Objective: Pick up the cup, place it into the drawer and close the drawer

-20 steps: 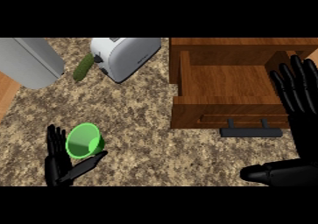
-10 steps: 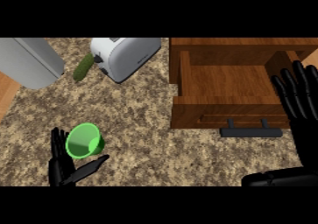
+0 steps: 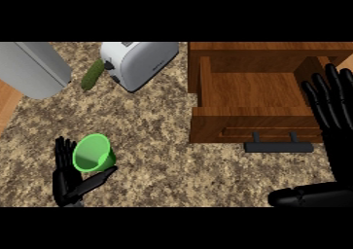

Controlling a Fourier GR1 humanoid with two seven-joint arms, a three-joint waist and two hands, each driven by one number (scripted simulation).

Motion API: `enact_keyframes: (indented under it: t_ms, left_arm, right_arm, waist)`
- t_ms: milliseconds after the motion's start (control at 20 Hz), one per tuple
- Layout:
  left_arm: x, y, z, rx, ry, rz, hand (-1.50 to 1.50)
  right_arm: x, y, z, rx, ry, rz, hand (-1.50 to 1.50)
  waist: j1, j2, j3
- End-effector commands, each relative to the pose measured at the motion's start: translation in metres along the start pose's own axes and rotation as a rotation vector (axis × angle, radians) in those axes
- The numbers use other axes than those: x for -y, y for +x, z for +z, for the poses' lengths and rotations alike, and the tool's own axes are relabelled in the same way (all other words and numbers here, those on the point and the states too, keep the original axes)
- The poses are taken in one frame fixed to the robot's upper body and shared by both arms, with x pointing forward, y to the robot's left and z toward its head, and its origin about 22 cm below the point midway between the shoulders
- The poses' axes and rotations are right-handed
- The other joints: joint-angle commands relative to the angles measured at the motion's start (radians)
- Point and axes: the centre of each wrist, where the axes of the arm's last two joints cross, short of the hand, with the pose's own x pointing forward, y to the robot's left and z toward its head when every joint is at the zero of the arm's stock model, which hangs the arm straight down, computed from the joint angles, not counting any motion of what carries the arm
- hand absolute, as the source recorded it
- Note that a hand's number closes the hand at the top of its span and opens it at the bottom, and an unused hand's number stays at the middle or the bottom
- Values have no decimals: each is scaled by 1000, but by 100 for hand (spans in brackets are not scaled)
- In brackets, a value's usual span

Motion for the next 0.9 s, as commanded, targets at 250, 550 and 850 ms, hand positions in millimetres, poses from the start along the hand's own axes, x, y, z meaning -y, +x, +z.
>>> enact_keyframes:
  t_ms: [250,550,850]
  left_arm:
    - [2,-5,-13,-14,-73,127,-150]
    - [19,-26,17,14,-103,234,150]
    - [29,-19,-13,109,-132,230,150]
  right_arm:
    - [-14,-11,-4,3,-1,-6,-150]
    - [-4,-8,6,4,-4,-6,-150]
    - [-1,22,-1,-7,16,-3,-150]
  waist:
    - [1,0,0]
    - [-2,1,0]
    - [-3,0,-1]
